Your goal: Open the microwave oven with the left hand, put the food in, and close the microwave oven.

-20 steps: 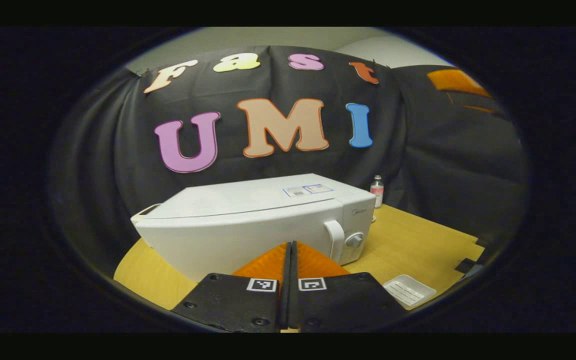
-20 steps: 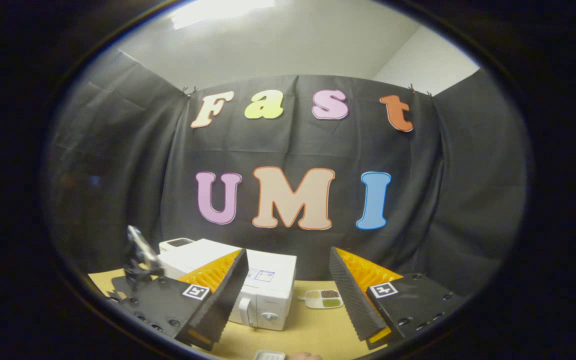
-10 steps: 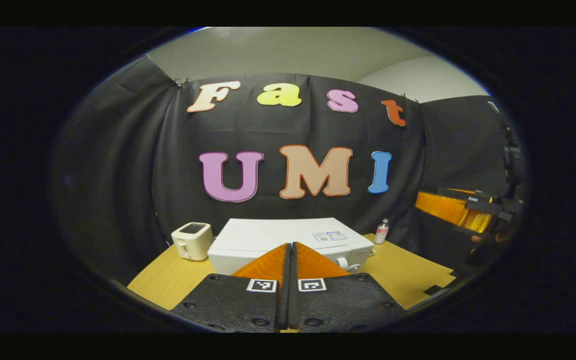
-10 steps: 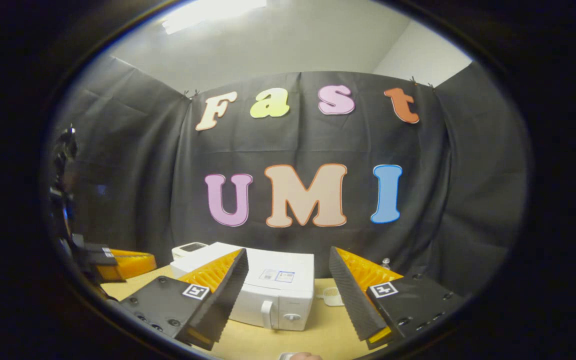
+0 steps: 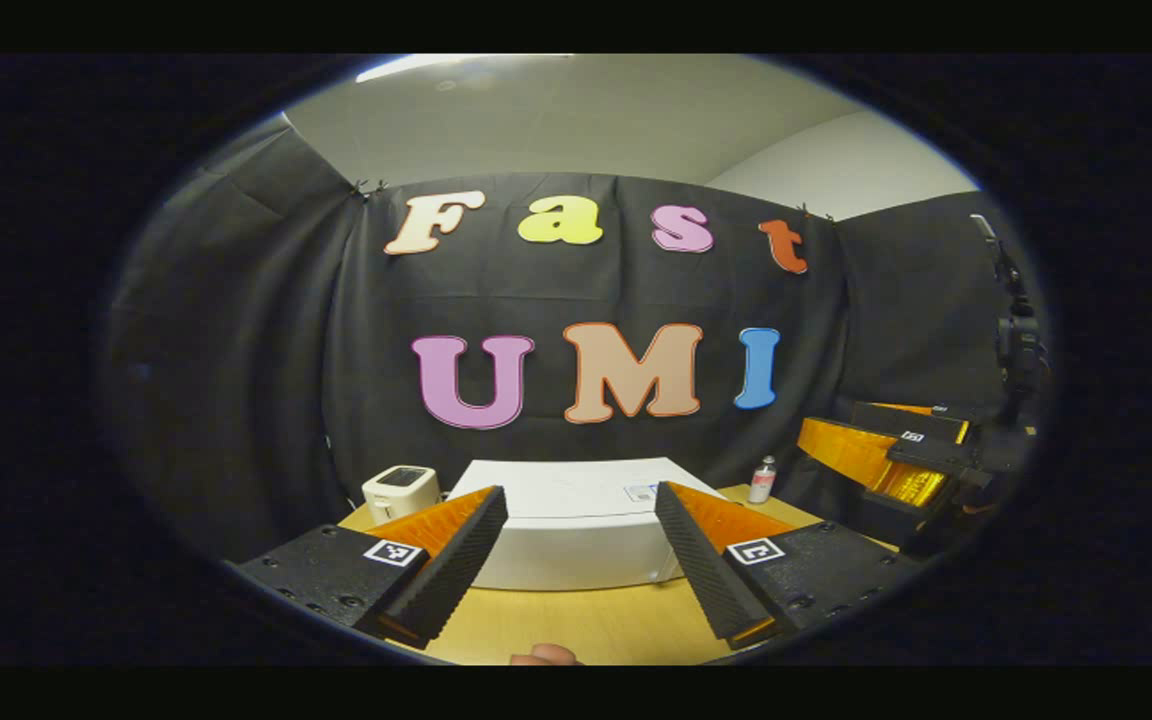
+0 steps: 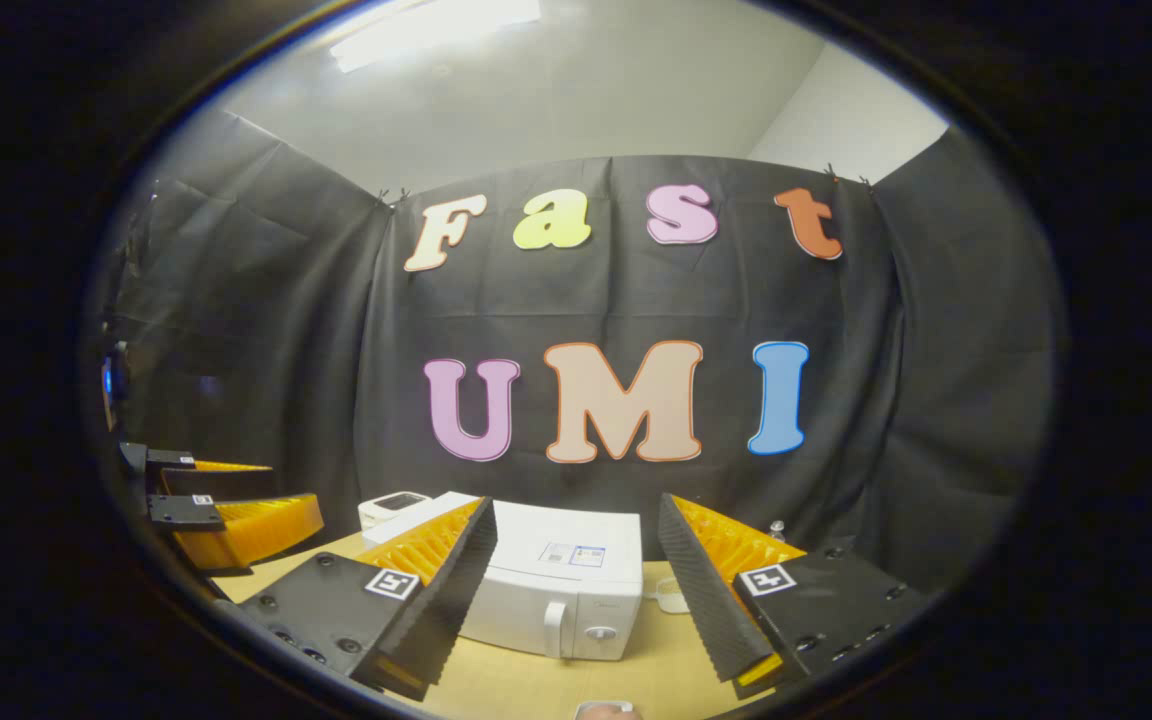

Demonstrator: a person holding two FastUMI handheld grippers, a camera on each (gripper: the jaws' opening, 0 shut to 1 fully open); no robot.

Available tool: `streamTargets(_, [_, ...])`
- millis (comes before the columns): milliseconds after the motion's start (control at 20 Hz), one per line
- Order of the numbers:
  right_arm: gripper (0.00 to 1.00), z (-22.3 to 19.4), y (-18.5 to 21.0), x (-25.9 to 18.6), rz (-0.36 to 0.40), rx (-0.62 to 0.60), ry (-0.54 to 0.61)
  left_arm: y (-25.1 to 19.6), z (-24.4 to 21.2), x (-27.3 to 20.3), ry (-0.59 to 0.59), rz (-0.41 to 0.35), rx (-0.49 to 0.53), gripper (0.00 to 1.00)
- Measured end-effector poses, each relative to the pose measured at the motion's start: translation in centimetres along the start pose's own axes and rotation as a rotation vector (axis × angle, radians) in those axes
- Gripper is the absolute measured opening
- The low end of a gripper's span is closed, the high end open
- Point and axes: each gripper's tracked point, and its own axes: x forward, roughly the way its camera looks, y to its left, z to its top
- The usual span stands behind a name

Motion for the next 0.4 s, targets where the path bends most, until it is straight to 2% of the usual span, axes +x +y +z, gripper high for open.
streamTargets(200, [0.96, 0.2, 0.0, -0.9, -0.008, -0.005, -0.002, -0.3, 1.5, -0.8, -0.043, -0.009, 0.036, 0.95])
streamTargets(400, [0.96, 0.4, -0.3, -1.4, -0.020, -0.013, -0.001, -0.5, 1.4, -0.9, -0.038, -0.004, 0.026, 0.94])
